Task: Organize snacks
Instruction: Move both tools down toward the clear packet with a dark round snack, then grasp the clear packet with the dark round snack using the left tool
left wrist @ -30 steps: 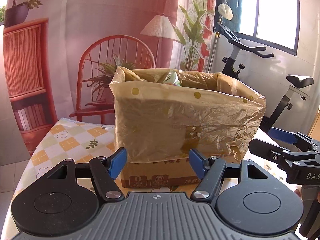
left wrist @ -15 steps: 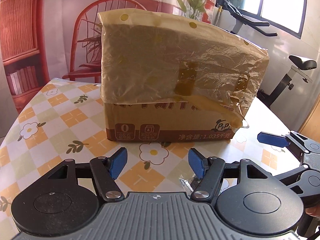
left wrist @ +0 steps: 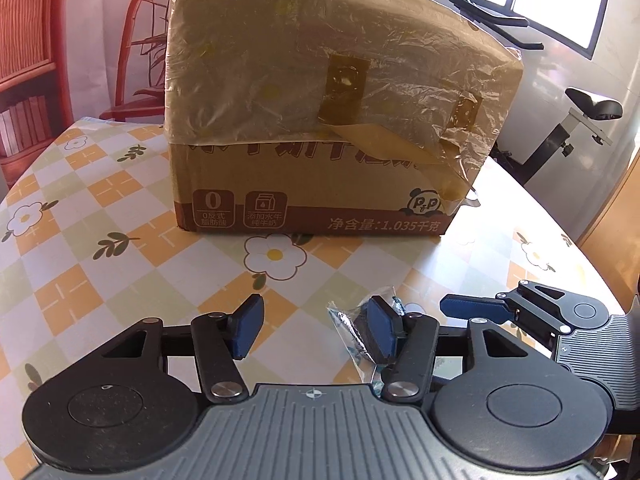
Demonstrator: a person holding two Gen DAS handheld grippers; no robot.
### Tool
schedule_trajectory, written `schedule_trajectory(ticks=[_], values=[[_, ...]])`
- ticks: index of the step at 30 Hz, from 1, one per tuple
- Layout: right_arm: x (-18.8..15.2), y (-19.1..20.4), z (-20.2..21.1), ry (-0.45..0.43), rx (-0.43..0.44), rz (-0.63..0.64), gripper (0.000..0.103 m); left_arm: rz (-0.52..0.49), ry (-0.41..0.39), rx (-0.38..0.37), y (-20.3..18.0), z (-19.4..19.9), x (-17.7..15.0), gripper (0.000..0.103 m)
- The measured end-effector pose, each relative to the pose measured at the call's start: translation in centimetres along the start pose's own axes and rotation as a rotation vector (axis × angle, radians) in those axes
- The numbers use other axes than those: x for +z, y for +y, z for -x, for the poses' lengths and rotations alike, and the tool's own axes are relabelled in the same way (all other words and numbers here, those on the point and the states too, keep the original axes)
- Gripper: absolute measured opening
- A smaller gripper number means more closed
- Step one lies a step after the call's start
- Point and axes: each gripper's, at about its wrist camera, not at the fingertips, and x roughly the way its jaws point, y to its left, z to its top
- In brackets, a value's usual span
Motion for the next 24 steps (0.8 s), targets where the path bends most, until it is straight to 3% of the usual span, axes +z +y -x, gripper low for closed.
schedule_trajectory(ticks=[5, 11, 17, 20, 24], values=[[0.0, 0.4, -0.5, 0.011, 0.007, -0.006, 0.08, 0.012, 0.014, 0.011, 0.2, -0.3, -0.3, 0.06], [-0.2, 1.2, -2.1, 0.066, -0.027, 0.044, 0.087, 0.013, 0.011, 0.014, 0.4, -0.3, -0.2, 0.059], [-0.5, 0.0, -1.4, 0.078, -0.066, 0.025, 0.087, 0.012, 0.018, 0.012, 0.5, -0.6, 0.0, 0.06], [-0.6, -1.2, -0.8, 0.076, -0.108, -0.012, 0.085, 0.009, 0.03, -0.007, 0.3, -1.2, 0.1, 0.06], [-0.7, -2.1, -0.5, 0.073, -0.103, -0.044, 0.075, 0.03, 0.064, -0.047, 0.3, -2.6, 0.1, 0.059]])
